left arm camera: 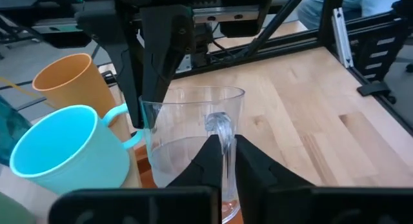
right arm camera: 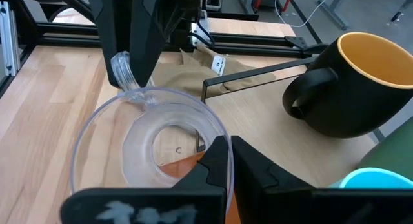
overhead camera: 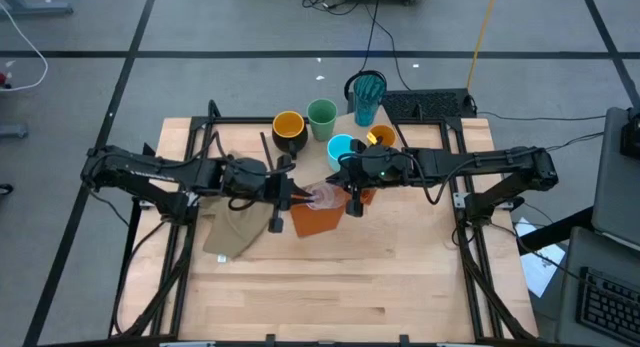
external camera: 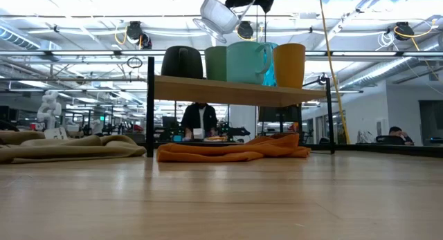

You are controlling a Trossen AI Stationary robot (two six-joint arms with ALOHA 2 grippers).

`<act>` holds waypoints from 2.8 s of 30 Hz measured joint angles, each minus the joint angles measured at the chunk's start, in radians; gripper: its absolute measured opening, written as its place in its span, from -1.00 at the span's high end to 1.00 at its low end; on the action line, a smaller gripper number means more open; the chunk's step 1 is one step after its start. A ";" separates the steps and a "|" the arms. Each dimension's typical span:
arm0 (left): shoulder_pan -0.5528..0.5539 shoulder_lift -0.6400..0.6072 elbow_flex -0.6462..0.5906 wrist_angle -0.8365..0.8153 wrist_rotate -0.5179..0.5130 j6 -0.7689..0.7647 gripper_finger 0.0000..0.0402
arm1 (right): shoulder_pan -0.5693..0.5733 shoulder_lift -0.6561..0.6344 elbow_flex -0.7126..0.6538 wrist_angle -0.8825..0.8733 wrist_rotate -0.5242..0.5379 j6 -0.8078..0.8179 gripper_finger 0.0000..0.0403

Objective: Stack small to large cups/mugs on shelf
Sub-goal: Put the transparent mug on the shelf

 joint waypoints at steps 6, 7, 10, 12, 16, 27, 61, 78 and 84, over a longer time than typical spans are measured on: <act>0.021 0.000 0.000 0.006 0.049 -0.019 0.91 | 0.000 0.000 0.000 0.000 0.000 0.000 1.00; 0.021 0.000 0.000 0.006 0.049 -0.016 0.91 | 0.000 0.000 0.000 0.000 0.000 -0.002 1.00; 0.022 0.000 0.000 0.006 0.045 -0.021 0.91 | 0.000 0.000 0.000 0.000 0.000 -0.005 1.00; 0.022 0.000 0.000 0.006 0.045 -0.016 0.91 | 0.000 0.000 0.000 0.000 0.000 -0.007 1.00; 0.025 0.000 0.000 0.006 0.041 -0.015 0.91 | 0.000 0.000 0.000 0.000 0.000 -0.011 0.97; 0.036 0.000 0.000 0.008 0.055 -0.020 0.91 | 0.000 0.000 0.000 -0.002 -0.046 0.008 0.59; 0.047 -0.001 0.000 0.008 0.007 -0.023 0.91 | 0.001 -0.060 0.000 0.021 -0.046 -0.037 -0.23; -0.058 -0.031 0.000 0.023 -0.354 -0.045 0.91 | 0.087 -0.384 0.000 0.108 0.143 -0.194 -0.23; -0.116 -0.023 -0.007 0.074 -0.560 -0.048 0.91 | 0.143 -0.373 0.000 0.087 0.194 -0.273 -0.23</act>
